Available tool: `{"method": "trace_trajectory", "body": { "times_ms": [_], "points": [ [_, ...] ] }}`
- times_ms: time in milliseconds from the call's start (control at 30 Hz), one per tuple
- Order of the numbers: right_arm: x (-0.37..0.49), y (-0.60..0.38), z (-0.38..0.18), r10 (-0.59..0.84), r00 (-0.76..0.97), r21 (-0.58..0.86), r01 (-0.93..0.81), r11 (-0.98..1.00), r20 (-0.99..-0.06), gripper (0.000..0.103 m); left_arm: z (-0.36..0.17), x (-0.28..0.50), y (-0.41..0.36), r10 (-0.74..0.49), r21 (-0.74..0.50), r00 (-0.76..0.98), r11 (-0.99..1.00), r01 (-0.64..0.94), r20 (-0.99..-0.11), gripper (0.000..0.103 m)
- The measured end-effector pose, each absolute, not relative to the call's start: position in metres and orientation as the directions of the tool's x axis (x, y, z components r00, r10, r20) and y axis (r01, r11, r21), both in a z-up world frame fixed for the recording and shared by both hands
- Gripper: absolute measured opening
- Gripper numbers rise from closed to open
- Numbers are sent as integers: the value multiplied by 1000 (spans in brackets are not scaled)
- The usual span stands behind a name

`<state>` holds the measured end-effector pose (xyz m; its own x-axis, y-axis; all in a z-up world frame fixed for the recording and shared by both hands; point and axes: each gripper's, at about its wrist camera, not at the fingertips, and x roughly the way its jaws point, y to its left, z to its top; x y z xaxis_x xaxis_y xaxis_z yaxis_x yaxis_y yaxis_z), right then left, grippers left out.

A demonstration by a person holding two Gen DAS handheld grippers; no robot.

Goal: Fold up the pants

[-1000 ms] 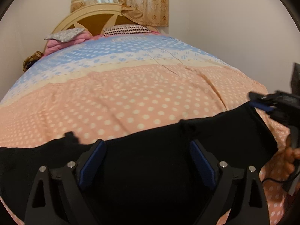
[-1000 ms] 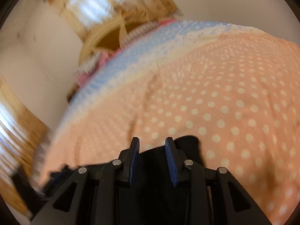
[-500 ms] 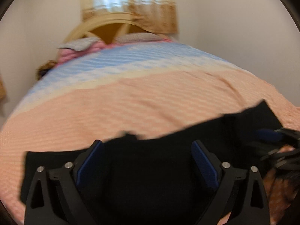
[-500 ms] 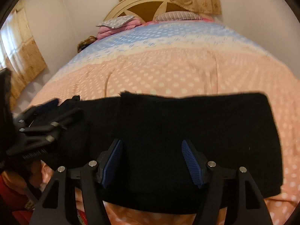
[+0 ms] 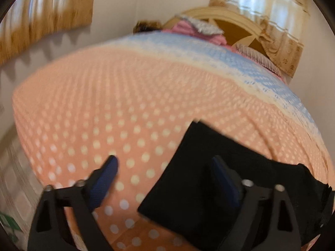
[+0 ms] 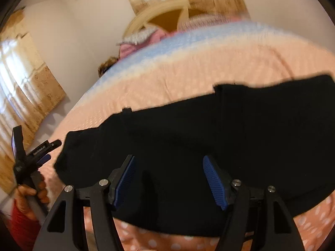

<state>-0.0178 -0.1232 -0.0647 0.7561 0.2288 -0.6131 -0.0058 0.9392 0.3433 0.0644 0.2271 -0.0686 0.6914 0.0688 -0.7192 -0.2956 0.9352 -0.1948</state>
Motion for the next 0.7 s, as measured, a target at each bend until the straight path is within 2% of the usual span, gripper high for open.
{"method": "trace_trajectory", "body": {
  "times_ms": [67, 167, 200, 267, 367, 500, 700],
  "points": [
    [-13, -110, -63, 202, 738, 281, -17, 960, -644, 78, -78, 63, 228, 36, -247, 697, 921, -302, -716, 79],
    [-12, -102, -64, 172, 736, 239, -14, 971, -655, 81, -74, 58, 216, 25, -240, 707, 932, -273, -707, 74],
    [-15, -105, -64, 169, 737, 240, -10, 971, -654, 82, -75, 57, 213, 14, -252, 711, 930, -267, -703, 66],
    [-14, -106, -63, 183, 739, 270, -1, 963, -648, 88, -74, 55, 210, -17, -285, 713, 923, -258, -701, 65],
    [-16, -108, -63, 198, 743, 305, 10, 952, -640, 91, -72, 54, 205, 2, -254, 709, 933, -255, -705, 61],
    [-15, -104, -64, 191, 740, 287, 2, 958, -645, 91, -71, 51, 215, -24, -288, 721, 925, -247, -693, 36],
    [-16, -105, -64, 197, 743, 289, -6, 957, -639, 91, -63, 47, 226, -73, -354, 726, 903, -242, -684, 21]
  ]
}}
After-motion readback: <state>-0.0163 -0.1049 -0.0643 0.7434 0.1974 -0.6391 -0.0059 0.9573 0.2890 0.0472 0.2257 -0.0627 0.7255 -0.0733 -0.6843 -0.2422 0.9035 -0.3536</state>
